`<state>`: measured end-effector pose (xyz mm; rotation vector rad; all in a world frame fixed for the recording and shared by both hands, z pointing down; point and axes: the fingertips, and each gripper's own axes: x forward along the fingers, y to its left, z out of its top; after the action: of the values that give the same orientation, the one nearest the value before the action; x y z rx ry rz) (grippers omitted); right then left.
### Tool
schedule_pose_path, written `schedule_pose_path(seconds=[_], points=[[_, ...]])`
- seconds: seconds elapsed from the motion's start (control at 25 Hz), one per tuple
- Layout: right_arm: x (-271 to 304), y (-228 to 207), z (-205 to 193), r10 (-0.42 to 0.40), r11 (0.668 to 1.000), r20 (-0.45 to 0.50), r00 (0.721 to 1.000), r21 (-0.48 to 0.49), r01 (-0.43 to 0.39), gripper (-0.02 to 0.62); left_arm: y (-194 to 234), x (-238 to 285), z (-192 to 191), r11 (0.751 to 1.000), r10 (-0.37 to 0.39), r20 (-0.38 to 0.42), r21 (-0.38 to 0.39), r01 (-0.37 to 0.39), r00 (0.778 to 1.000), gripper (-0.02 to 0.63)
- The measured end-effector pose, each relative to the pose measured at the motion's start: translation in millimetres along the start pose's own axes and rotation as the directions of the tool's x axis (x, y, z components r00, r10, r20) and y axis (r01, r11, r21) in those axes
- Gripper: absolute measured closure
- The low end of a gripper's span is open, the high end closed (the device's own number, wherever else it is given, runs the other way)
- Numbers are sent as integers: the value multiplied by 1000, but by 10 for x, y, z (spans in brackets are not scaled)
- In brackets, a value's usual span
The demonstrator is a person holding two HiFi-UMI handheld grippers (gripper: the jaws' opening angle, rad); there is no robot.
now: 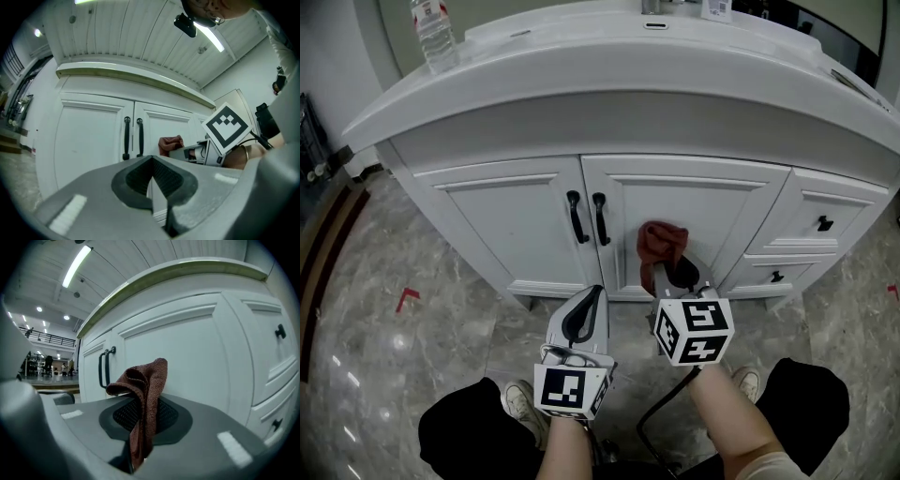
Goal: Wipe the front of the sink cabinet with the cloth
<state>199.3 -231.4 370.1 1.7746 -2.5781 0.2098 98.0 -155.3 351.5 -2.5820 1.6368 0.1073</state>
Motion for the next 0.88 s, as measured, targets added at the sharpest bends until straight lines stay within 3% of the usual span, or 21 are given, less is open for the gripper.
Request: schedule_pose_path(seconds=[0.2,0.36,0.88], points=[[263,442,-334,77,997,-59,995,35,-75,514,366,-170,-147,998,65,-26,-7,-66,998,606],[389,600,-451,93,995,-75,993,49,-90,513,452,-245,-230,997,69,-32,-17,-70,997,606],[165,-72,-394,-40,999,-86,995,-20,39,514,8,57,-287,999,-26,-16,-39,25,1000,606]])
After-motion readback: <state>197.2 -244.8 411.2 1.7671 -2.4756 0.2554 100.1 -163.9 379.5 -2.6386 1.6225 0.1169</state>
